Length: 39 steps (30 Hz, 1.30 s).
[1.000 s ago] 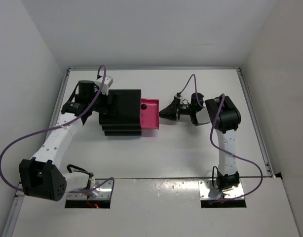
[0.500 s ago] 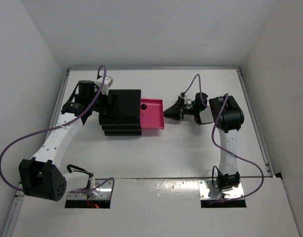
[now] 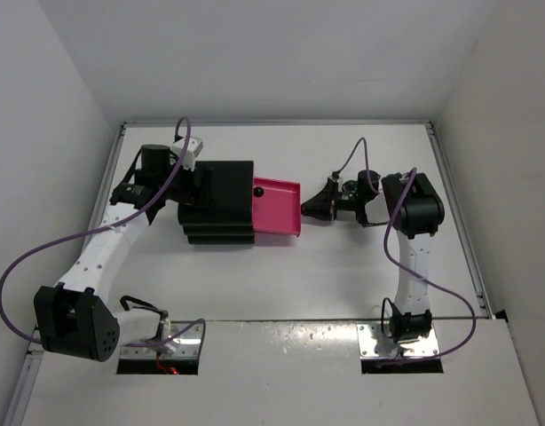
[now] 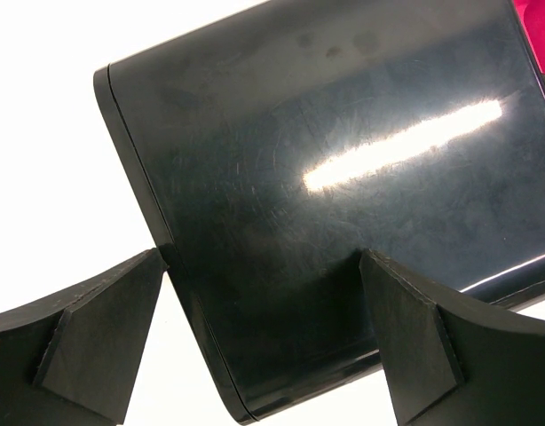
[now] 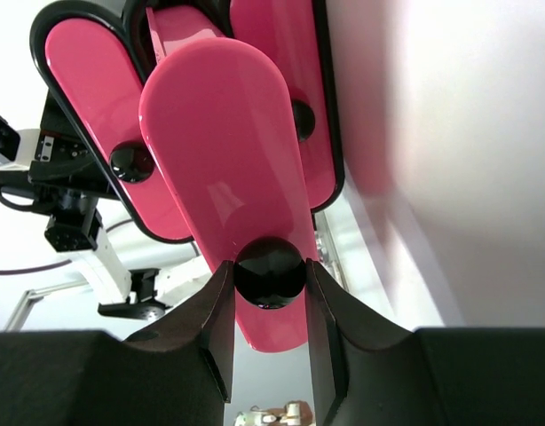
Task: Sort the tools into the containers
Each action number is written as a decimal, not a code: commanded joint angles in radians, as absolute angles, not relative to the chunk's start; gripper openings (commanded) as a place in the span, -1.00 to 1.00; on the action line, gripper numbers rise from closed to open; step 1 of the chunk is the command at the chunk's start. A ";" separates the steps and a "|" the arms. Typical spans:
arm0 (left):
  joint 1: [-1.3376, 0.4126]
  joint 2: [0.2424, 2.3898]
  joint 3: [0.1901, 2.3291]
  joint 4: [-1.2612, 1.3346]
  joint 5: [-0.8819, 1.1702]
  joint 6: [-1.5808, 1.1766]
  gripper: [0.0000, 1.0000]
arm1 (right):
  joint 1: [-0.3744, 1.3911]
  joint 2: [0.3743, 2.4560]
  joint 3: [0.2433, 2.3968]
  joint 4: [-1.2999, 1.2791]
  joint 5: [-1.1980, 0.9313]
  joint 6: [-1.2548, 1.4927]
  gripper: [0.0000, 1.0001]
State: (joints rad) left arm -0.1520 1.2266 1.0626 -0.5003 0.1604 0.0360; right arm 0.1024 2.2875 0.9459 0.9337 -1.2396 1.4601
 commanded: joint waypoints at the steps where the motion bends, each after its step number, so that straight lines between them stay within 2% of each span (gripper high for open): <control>1: -0.163 1.236 1.035 -0.552 0.146 0.031 0.98 | 0.086 2.258 0.943 0.907 -1.218 1.393 -0.87; 4: -0.163 1.236 1.035 -0.552 0.146 0.031 0.98 | 0.086 2.267 0.954 0.897 -1.218 1.393 -0.79; 6: -0.163 1.236 1.035 -0.552 0.146 0.031 0.98 | 0.086 2.267 0.972 0.885 -1.218 1.393 -0.59; 13: -0.163 1.236 1.035 -0.552 0.146 0.031 0.98 | 0.086 2.234 0.991 0.812 -1.189 1.327 -0.26; 14: -0.163 1.236 1.035 -0.552 0.146 0.031 0.98 | 0.086 2.224 1.000 0.763 -1.189 1.286 -0.23; 18: -0.163 1.236 1.026 -0.543 0.155 0.031 0.98 | 0.066 2.174 1.104 0.200 -1.128 0.933 -0.20; 21: -0.163 1.236 1.026 -0.543 0.155 0.031 0.98 | 0.046 2.125 1.118 0.127 -1.105 0.862 -0.20; 22: -0.163 1.236 1.017 -0.543 0.155 0.031 0.98 | 0.046 2.112 1.118 0.112 -1.104 0.853 -0.16; 23: -0.163 1.236 1.017 -0.543 0.155 0.022 0.98 | 0.037 2.100 1.118 0.092 -1.092 0.827 0.01; 25: -0.163 1.227 1.017 -0.543 0.155 0.021 0.98 | 0.028 2.076 1.130 0.030 -1.092 0.796 0.09; 30: -0.163 1.227 1.017 -0.543 0.155 0.021 0.98 | -0.008 2.047 1.149 -0.063 -1.083 0.714 0.09; 33: -0.163 1.218 1.017 -0.543 0.155 0.021 0.98 | -0.034 1.962 1.166 -0.242 -0.962 0.626 -0.08; 37: -0.163 1.218 1.008 -0.534 0.155 0.021 0.98 | -0.064 1.815 1.157 -0.438 -0.661 0.659 -0.16; 38: -0.163 1.218 1.008 -0.534 0.155 0.021 0.98 | -0.046 1.771 1.196 -0.484 -0.462 0.687 -0.20; 39: -0.163 1.218 1.008 -0.534 0.155 0.011 0.98 | -0.022 1.757 1.212 -0.523 -0.399 0.698 -0.20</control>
